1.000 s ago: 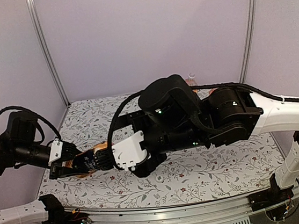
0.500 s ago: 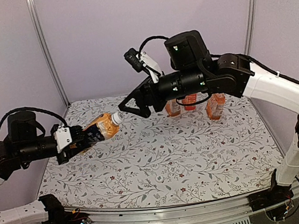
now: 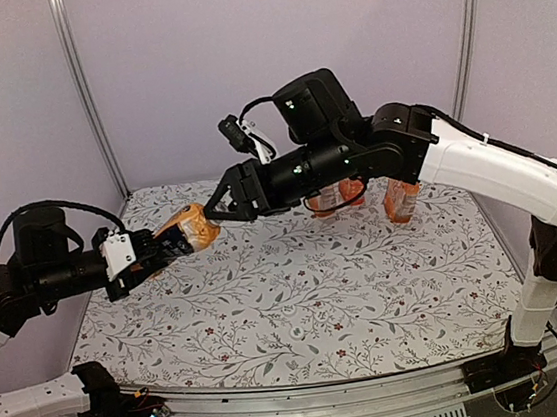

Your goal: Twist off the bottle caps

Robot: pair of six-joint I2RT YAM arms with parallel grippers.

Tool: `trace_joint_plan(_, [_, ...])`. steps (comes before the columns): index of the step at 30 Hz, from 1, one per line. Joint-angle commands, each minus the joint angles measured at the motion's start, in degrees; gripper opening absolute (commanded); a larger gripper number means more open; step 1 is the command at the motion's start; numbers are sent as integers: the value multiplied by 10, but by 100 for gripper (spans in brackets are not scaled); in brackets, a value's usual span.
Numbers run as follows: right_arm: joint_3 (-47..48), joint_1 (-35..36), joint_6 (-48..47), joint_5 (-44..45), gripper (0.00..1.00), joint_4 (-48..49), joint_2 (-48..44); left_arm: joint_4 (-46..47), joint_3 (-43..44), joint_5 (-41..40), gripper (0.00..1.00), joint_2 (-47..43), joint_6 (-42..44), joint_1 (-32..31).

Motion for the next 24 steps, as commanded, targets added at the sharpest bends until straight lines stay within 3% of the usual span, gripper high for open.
trace_joint_plan(1, [26,1,8,-18,47,-23,16,14,-3,-3,29,-1,2,-5])
trace_joint_plan(7, [28,2,-3,-29,0,-30,19,12,-4,3,28,-5,0,-5])
trace_joint_plan(10, [30,8,-43,-45,0,-50,16,2,1,22,28,-5,-8,-5])
trace_joint_plan(14, [-2,82,-279,-29,0,-77,-17,-101,32,140,28,5,15,-5])
trace_joint_plan(15, [-25,103,-399,-5,0,-77,-30,-139,40,182,28,8,24,-5])
trace_joint_plan(18, [-83,147,-609,88,0,-66,-77,-229,55,267,28,12,33,-5])
trace_joint_plan(24, [-135,219,-887,352,0,-5,-93,-253,57,275,28,10,44,-5])
